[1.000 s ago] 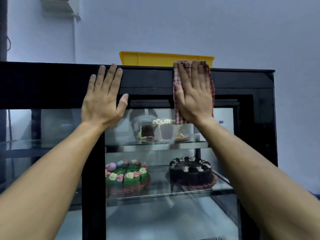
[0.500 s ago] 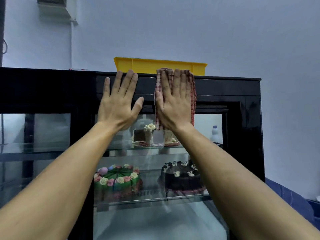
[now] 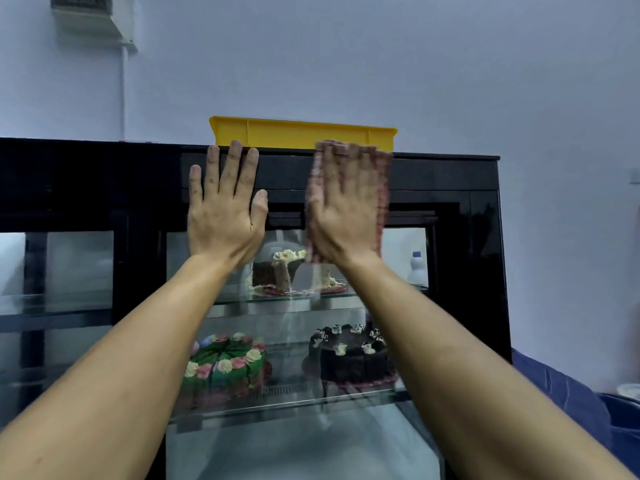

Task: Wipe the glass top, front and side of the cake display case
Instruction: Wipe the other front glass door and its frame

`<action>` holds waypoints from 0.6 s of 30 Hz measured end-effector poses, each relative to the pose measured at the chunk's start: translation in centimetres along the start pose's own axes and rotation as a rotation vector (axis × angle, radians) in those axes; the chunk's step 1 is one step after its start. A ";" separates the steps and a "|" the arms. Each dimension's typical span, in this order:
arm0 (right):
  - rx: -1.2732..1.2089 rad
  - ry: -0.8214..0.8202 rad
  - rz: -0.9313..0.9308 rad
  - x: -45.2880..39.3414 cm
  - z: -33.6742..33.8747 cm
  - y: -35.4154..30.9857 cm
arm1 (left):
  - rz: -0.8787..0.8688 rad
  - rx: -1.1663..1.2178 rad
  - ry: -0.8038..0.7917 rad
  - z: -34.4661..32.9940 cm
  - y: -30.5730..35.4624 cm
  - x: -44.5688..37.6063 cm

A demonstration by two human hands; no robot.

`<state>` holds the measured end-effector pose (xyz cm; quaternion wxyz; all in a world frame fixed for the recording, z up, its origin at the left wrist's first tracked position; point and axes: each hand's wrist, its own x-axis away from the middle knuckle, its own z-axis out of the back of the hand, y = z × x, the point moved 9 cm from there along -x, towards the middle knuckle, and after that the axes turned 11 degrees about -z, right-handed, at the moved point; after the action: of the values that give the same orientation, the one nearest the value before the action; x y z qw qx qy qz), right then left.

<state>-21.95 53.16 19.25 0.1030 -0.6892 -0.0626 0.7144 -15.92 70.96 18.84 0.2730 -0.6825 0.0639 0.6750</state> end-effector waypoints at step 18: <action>0.018 -0.035 0.054 -0.3 -0.1 3.4 | 0.014 0.036 -0.031 -0.2 0.0 0.3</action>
<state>-22.03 49.80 18.74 0.0888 -0.6769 -0.0393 0.7296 -15.77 70.95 18.50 0.2814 -0.6664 0.0763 0.6862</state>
